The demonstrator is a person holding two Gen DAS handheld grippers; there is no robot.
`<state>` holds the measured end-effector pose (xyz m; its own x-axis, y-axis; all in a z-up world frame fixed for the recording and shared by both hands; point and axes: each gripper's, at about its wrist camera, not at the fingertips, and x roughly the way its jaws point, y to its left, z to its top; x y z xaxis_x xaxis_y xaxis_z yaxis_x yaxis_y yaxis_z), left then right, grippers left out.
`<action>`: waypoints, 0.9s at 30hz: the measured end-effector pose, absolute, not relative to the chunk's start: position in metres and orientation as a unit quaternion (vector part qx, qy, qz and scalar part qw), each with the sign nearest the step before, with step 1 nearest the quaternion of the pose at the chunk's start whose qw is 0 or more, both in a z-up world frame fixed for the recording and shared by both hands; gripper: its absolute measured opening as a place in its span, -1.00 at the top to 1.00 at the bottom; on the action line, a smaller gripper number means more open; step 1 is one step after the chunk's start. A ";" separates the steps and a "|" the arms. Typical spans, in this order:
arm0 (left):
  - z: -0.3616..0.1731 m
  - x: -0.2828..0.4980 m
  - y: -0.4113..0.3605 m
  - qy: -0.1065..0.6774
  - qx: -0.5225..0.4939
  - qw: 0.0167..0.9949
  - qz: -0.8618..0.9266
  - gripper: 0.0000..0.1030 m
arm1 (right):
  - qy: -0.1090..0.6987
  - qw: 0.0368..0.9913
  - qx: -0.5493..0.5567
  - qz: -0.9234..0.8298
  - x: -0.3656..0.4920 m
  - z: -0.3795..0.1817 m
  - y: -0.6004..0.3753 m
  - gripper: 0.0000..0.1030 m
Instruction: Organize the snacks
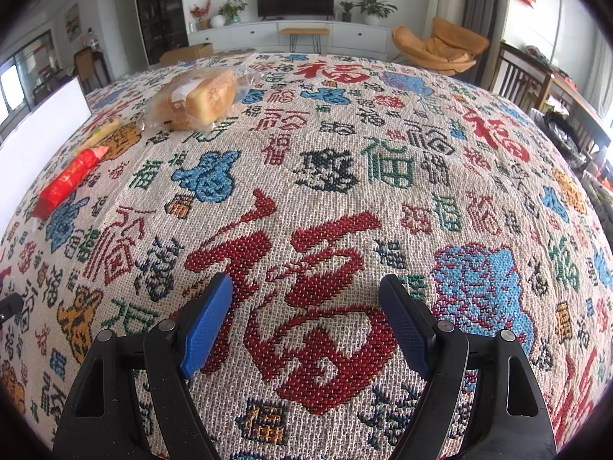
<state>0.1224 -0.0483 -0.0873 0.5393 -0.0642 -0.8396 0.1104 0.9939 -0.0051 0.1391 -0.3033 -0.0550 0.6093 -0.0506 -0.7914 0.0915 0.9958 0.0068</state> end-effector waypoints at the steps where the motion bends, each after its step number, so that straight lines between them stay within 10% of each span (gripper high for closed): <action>1: -0.087 0.122 -0.048 0.477 0.024 0.877 -0.050 -1.00 | 0.440 0.897 0.023 -0.040 0.139 -0.055 -0.303 -0.59; 27: -0.085 0.121 -0.041 0.476 -0.004 0.878 -0.059 -0.99 | 0.440 0.897 0.024 -0.039 0.139 -0.055 -0.304 -0.59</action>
